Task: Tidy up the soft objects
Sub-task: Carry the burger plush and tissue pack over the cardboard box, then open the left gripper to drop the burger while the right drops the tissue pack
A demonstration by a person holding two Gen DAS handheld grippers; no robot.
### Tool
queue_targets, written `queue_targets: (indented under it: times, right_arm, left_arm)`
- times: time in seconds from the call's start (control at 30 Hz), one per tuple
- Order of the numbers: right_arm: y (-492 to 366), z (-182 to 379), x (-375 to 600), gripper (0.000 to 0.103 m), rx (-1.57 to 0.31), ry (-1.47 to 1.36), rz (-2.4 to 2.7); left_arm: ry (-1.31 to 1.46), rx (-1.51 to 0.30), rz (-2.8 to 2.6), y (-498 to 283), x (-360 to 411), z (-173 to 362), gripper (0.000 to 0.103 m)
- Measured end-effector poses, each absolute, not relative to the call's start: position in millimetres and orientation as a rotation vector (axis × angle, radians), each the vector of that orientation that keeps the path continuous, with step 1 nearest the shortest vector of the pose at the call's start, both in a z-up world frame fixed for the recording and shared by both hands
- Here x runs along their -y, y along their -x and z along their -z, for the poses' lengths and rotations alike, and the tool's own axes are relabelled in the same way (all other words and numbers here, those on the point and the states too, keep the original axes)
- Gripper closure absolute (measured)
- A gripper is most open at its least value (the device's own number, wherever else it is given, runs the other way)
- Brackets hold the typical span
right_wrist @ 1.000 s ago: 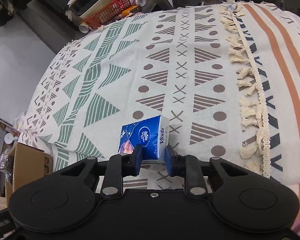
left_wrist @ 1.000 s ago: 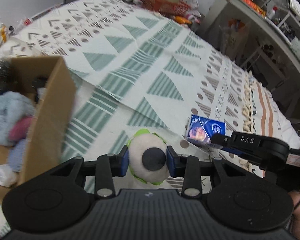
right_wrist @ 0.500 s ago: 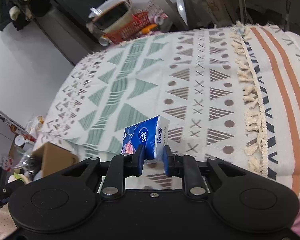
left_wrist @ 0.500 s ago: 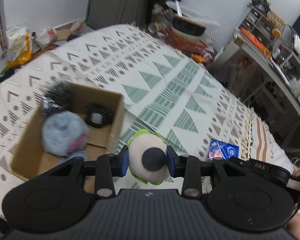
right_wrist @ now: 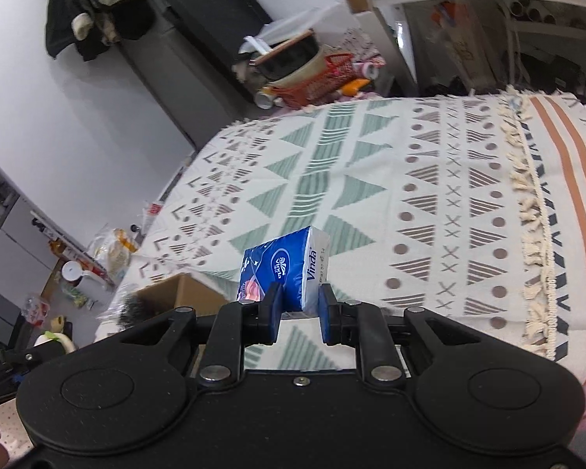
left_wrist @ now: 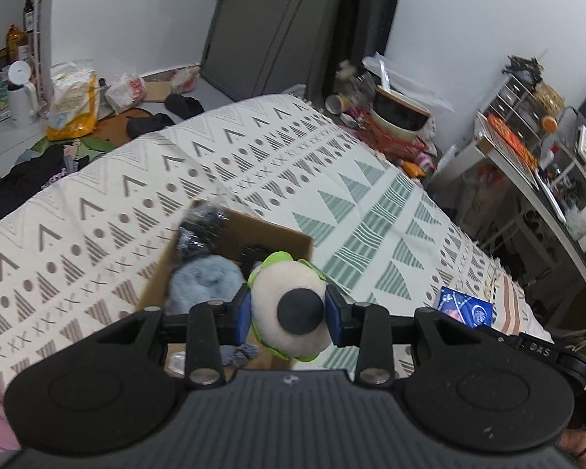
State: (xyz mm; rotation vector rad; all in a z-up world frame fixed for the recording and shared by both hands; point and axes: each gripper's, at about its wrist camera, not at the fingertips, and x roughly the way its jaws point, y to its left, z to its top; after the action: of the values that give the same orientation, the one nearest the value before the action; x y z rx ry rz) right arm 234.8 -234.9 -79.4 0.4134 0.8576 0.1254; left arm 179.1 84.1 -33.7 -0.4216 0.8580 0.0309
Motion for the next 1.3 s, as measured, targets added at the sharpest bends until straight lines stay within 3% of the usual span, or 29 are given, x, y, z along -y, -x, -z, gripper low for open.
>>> queue_targets:
  times: [0.73,0.87,1.07,1.3]
  right_arm:
    - [-234.4,52.6,131.1,0.084,-0.872,-0.351,-0.269]
    - [-238.6,52.7,114.1,0.084,-0.881,-0.332,-0.289]
    - [-247.3,60.8,92.2,0.084,-0.901,-0.311,-0.304]
    - [-255.7,74.4,76.0,0.084,-0.922,-0.296,-0.299]
  left_arm:
    - [0.505,-0.927,-0.094,-182.0,-139.4,72.2,0.066]
    - [0.514,-0.939,-0.123,-187.1,-146.0,82.4,0.062]
    - [0.516,-0.946,-0.127,-189.0,-152.8,87.7,0.046]
    - [0.499,-0.943,-0.135,-188.0,-157.9,84.4,0.045]
